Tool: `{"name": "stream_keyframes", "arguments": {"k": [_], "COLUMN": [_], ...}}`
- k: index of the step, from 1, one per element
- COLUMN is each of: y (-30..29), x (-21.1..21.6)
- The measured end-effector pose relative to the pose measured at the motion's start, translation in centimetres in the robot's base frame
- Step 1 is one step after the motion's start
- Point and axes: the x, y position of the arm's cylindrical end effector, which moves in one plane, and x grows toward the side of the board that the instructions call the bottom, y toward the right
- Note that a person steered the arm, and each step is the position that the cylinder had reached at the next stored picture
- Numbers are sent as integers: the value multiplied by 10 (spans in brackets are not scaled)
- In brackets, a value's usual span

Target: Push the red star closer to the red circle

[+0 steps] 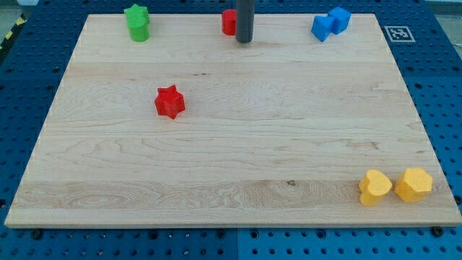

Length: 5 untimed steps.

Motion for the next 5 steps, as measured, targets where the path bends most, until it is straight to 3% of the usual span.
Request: {"name": "stream_keyframes", "arguments": {"k": [1, 3, 4, 5], "y": [-34, -160, -186, -176], "x": [33, 59, 106, 157]}}
